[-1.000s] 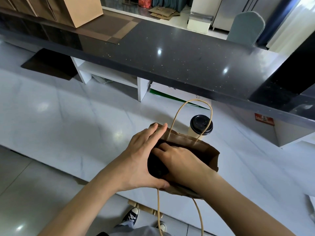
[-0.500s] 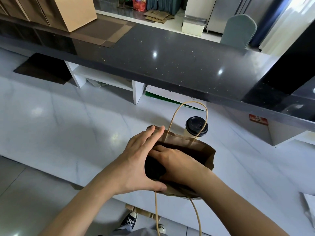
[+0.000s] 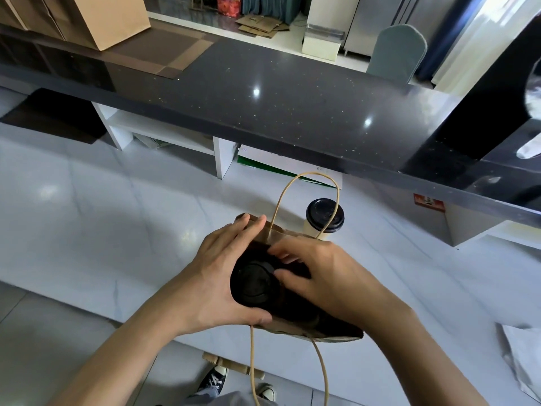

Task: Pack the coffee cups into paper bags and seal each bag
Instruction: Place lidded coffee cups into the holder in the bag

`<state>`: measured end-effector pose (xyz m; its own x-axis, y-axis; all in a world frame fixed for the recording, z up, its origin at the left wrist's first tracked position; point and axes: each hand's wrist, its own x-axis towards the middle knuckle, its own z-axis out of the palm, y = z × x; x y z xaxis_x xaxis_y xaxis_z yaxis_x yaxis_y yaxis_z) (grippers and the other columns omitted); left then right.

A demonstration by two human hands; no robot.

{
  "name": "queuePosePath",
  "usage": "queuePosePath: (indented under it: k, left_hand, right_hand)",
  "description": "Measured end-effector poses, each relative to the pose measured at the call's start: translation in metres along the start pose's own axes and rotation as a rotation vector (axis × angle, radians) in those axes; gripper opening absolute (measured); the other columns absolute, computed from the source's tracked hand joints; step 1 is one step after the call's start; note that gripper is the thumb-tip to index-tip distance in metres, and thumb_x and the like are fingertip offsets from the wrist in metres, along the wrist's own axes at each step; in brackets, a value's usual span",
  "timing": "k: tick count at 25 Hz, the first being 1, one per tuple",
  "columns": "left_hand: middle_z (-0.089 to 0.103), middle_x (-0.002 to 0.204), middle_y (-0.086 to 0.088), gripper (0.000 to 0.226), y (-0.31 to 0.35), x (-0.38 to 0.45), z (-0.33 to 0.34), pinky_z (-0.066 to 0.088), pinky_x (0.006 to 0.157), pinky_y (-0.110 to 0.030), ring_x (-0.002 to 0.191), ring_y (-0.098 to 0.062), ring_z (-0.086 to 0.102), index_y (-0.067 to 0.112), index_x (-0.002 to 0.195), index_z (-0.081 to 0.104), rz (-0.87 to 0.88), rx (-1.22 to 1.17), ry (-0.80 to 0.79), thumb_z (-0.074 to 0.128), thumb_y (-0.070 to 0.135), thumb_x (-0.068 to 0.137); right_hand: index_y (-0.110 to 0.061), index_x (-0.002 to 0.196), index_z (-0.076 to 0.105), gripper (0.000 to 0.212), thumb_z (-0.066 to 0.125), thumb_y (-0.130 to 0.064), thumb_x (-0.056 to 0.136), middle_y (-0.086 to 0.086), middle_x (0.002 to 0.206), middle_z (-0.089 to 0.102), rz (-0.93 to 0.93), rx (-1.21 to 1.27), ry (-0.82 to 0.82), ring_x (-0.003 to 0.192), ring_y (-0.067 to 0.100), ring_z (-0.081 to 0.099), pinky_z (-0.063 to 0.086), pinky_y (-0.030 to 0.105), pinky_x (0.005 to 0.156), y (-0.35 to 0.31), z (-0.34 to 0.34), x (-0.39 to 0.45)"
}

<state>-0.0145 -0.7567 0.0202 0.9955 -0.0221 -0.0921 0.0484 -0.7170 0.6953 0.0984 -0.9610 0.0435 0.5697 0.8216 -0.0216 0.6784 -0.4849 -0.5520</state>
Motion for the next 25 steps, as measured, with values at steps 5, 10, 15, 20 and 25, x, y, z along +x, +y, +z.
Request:
queuePosePath:
  k: [5,10,15,20,25]
  left_hand:
    - [-0.01,0.159,0.041,0.133,0.001,0.0,-0.001,0.016,0.121,-0.032,0.148,0.011,-0.009,0.071,0.146,-0.007,-0.02,-0.011,-0.002,0.079,0.078,0.045]
    - [-0.009,0.158,0.044,0.134,0.001,-0.002,-0.001,0.016,0.118,-0.03,0.147,0.014,-0.009,0.07,0.147,-0.004,-0.019,-0.01,0.005,0.085,0.072,0.047]
    - [-0.01,0.159,0.043,0.133,0.001,-0.003,-0.001,0.016,0.119,-0.03,0.148,0.012,-0.009,0.07,0.147,-0.004,-0.023,-0.005,-0.001,0.085,0.07,0.048]
    - [-0.011,0.158,0.043,0.132,0.002,-0.003,-0.001,0.015,0.119,-0.029,0.148,0.013,-0.01,0.07,0.147,-0.003,-0.02,-0.007,-0.006,0.086,0.069,0.05]
    - [-0.012,0.159,0.042,0.132,0.001,-0.003,-0.001,0.015,0.119,-0.028,0.148,0.012,-0.011,0.067,0.149,-0.003,-0.015,-0.006,-0.011,0.086,0.067,0.052]
  right_hand:
    - [-0.027,0.1,0.072,0.007,0.069,-0.023,0.095,-0.018,0.092,0.07,0.1,0.094,0.234,0.093,0.001,0.067,0.053,0.019,0.081,0.016,-0.034,-0.015]
    - [-0.025,0.097,0.072,0.006,0.067,-0.022,0.096,-0.019,0.088,0.07,0.181,0.027,0.359,0.087,0.002,0.067,0.055,0.018,0.078,0.052,-0.046,-0.009]
    - [-0.024,0.121,0.064,0.03,0.072,-0.032,0.093,-0.004,0.111,0.065,0.385,-0.102,0.323,0.101,0.015,0.064,0.056,0.034,0.085,0.097,-0.032,0.022]
    - [-0.027,0.148,0.04,0.084,0.081,-0.052,0.079,0.007,0.138,0.048,0.5,-0.191,0.186,0.125,0.029,0.051,0.048,0.042,0.1,0.122,-0.011,0.055]
    - [-0.026,0.153,0.029,0.102,0.081,-0.061,0.073,0.013,0.145,0.044,0.604,-0.215,0.087,0.131,0.038,0.048,0.043,0.05,0.108,0.139,0.002,0.071]
